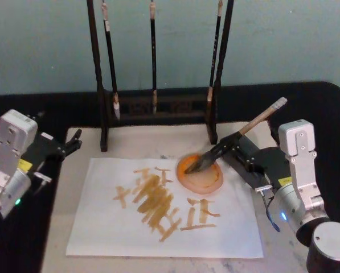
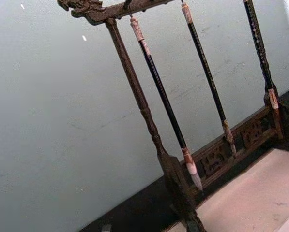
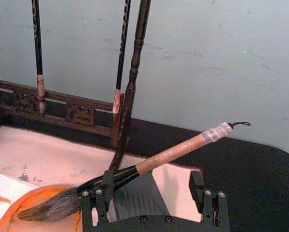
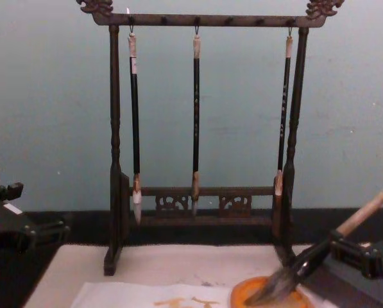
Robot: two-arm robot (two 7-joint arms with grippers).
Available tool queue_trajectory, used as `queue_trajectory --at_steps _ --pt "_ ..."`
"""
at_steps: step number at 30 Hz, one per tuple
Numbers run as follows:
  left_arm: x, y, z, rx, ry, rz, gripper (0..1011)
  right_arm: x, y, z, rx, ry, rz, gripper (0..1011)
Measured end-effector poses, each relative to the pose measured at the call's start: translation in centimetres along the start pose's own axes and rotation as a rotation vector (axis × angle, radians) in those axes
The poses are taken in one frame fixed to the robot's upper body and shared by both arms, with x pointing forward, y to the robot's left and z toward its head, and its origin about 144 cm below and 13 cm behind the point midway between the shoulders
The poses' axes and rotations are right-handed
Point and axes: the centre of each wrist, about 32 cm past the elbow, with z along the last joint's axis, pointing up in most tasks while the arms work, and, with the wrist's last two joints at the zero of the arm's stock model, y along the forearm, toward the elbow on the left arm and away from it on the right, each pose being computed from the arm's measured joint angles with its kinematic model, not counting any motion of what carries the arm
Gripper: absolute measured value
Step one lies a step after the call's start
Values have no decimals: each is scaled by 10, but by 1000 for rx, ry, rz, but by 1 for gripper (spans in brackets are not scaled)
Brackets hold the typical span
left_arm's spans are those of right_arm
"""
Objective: Pick up the brush from the inkstone, write on the paper, then place the brush back to its original position.
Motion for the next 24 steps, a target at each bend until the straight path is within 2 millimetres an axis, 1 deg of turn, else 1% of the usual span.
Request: queue_trajectory --at_steps 24 --pt "0 0 0 0 0 0 1010 0 0 0 0 1 0 1000"
